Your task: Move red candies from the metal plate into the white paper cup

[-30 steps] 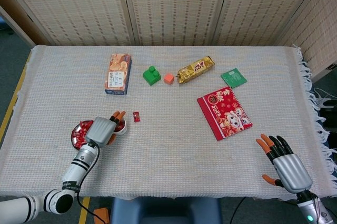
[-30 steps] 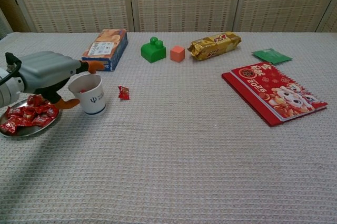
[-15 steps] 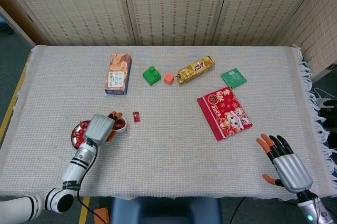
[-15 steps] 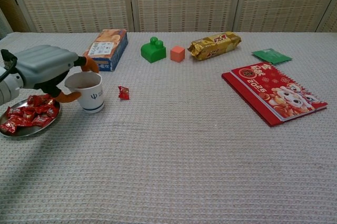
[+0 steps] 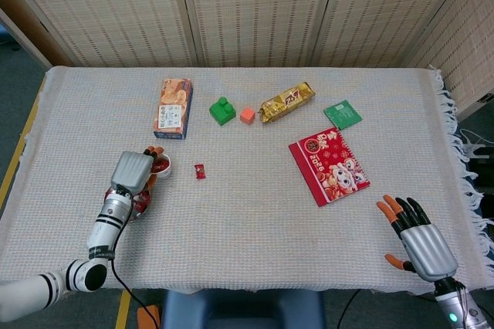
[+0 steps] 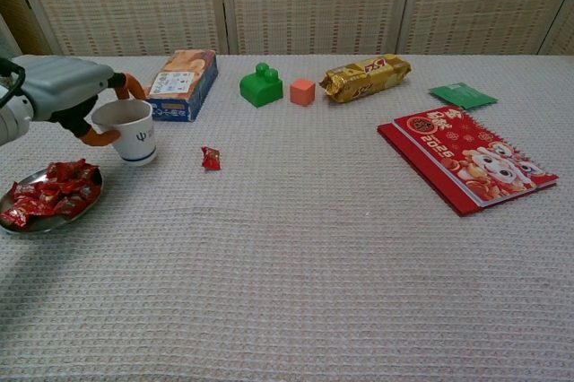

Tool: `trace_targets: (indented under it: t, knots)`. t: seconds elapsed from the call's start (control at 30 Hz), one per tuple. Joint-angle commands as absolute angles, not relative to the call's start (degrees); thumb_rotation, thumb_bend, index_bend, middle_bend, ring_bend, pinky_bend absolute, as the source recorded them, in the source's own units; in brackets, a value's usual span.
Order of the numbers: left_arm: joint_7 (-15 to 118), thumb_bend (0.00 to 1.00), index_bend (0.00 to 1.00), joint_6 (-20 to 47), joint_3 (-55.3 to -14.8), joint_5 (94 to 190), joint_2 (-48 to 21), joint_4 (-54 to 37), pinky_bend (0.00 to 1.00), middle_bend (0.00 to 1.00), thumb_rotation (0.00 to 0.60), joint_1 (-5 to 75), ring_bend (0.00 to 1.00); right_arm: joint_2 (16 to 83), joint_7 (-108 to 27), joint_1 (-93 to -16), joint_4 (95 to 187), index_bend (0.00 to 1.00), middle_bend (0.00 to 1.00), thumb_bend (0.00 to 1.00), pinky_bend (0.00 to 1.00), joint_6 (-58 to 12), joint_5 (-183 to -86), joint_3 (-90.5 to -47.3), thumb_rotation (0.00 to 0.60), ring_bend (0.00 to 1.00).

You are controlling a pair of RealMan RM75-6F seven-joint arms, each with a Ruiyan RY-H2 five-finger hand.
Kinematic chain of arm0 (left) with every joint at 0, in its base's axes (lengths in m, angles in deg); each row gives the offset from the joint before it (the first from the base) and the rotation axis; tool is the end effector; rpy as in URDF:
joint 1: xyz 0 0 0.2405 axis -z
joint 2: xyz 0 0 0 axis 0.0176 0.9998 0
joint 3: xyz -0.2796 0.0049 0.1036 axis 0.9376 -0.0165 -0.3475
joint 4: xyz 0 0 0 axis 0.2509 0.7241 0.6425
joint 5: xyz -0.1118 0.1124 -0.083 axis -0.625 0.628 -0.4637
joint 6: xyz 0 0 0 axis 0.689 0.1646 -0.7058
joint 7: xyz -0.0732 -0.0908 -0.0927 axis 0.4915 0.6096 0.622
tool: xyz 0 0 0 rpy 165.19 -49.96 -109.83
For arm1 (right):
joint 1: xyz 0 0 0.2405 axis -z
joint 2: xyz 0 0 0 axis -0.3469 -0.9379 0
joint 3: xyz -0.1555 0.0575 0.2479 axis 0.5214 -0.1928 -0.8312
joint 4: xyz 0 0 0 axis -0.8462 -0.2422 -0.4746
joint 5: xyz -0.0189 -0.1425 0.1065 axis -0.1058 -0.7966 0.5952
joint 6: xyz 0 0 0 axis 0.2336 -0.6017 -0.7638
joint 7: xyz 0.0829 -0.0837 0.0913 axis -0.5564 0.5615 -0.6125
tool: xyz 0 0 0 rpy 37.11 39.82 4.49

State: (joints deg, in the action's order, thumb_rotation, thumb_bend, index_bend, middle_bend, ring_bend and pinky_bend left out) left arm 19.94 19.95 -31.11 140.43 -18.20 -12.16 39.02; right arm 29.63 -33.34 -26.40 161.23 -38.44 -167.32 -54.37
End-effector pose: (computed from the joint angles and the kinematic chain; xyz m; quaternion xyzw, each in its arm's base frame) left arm -0.2276 0.3950 0.0483 -0.7265 -0.2992 -0.2905 0.5462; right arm -0.3199 -0.1653 0.1688 0.7011 -0.3766 0.3343 0.5048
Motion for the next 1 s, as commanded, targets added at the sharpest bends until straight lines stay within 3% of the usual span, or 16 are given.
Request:
trace_targets:
  t: [0.03,0.2,0.4,0.63,0.73,0.87,1.0]
  knots:
    - [20.8,0.39,0.22,21.0,-30.7,139.5,-19.1,-9.9,1.0,0.29,0.6,39.8,0.73,29.7,-33.3,-26.4,161.3,0.0,0.0,0.06,0.0,-38.4,-167.2,-54.4,0.6,0.0]
    - [20.7,0.39,0.16,21.4,-31.1,139.6,-19.7,-9.0,1.0,0.25,0.6,40.6,0.73,29.7,-33.1,-26.3,161.4,0.0,0.0,0.06,0.0,-38.5,-167.0,-54.5,0.6,0.0]
    - [19.7,0.39,0.03,21.3,-32.0,139.8,-19.2,-10.5,1.0,0.08,0.6,40.9,0.72,29.6,-33.2,-26.2,161.4,0.0,0.0,0.06,0.0,-38.8,-167.1,-54.5,0.6,0.0]
    - [19.6,0.39,0.0,19.0,-32.5,141.6,-18.2,-12.9,1.0,0.01,0.6,40.5,0.71,29.5,-33.4,-26.2,161.4,0.0,0.0,0.06,0.0,-39.0,-167.4,-54.4,0.6,0.0]
    - [20.0,0.39,0.02,17.7,-32.3,142.4,-17.3,-15.3,1.0,0.02,0.6,40.2,0.71,29.4,-33.6,-26.0,161.4,0.0,0.0,0.06,0.0,-39.4,-167.7,-54.3,0.6,0.0]
    - [22.2,0.39,0.07,13.9,-35.4,149.5,-17.0,-19.6,1.0,0.13,0.6,38.5,0.72,29.5,-33.6,-26.2,161.3,0.0,0.0,0.06,0.0,-39.0,-167.9,-54.2,0.6,0.0]
    - [19.7,0.38,0.12,6.7,-38.3,157.1,-23.3,-15.4,1.0,0.21,0.6,37.0,0.75,29.5,-33.6,-26.4,161.4,0.0,0.0,0.06,0.0,-38.7,-168.3,-54.0,0.6,0.0]
